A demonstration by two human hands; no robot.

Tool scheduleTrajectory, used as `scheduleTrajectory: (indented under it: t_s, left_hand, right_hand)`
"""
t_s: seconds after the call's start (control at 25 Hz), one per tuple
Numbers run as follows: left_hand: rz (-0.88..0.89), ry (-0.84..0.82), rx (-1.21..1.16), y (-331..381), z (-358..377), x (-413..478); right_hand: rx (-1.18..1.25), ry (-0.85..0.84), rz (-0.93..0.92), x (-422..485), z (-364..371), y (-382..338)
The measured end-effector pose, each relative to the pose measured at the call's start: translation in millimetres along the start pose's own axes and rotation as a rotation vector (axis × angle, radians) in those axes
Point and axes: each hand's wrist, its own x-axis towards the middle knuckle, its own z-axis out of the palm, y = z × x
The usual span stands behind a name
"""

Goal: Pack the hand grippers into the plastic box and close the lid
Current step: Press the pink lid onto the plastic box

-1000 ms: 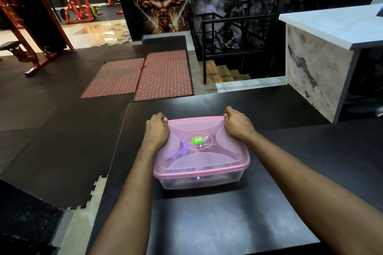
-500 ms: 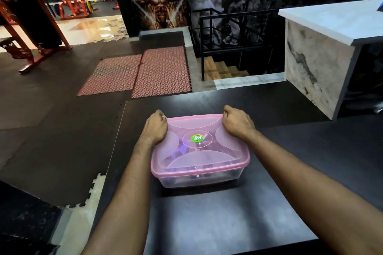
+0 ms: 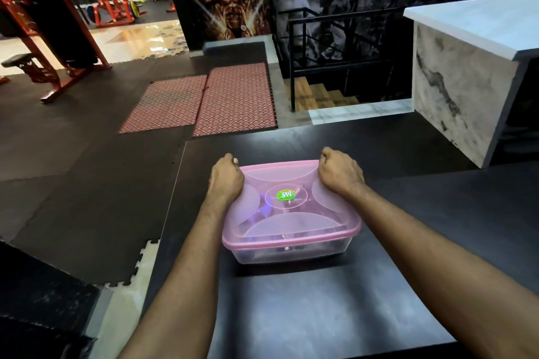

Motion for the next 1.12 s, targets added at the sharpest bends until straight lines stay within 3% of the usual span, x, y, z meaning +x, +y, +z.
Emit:
scheduleTrajectory:
  t_s: [1.12]
  left_hand:
    - [-0.075,-0.191,-0.070,-3.1,-5.1,-1.0]
  right_hand:
    - [0.073,-0.061,-0.037,6.4,5.0,2.9]
